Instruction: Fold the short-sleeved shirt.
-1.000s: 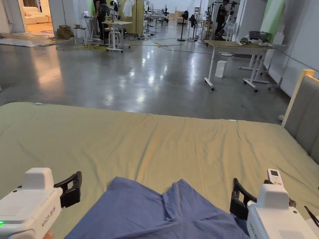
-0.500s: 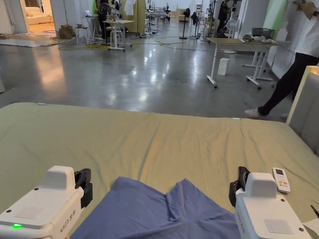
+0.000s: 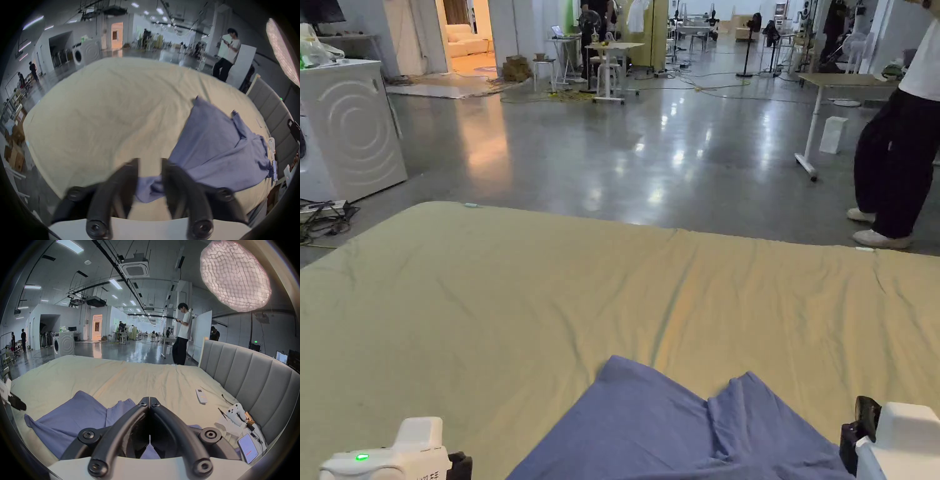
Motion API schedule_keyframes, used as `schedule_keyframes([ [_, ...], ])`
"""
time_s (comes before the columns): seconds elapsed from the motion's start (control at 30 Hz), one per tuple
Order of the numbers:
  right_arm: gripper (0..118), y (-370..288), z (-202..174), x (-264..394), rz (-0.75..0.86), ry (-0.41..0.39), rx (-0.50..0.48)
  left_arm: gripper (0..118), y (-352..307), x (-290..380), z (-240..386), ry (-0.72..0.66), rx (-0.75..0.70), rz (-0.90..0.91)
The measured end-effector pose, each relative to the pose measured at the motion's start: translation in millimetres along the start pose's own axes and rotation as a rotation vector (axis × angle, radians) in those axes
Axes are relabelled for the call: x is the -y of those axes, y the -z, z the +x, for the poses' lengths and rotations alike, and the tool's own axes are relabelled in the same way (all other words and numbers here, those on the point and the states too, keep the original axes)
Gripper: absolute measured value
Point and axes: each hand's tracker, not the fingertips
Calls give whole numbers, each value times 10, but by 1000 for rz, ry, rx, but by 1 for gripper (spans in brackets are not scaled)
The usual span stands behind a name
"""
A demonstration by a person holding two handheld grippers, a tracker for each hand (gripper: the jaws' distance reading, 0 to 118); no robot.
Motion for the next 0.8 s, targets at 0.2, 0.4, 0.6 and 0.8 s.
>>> schedule_keyframes([
  [0.2,0,-3,-81,100,-39,-13,-16,78,275,159,-98,-67,-19,-58],
  [0.4,0,15,-96,142,-62,-19,-17,71,553,274,-19,-28,-70,-123],
  [0.6,0,-9,-95,175,-79,-23,-10,18,534,380,280,117,-99,-38],
  [0.8,0,27,43,185,-106,0,-4,5,471,383,374,101,-91,-44],
])
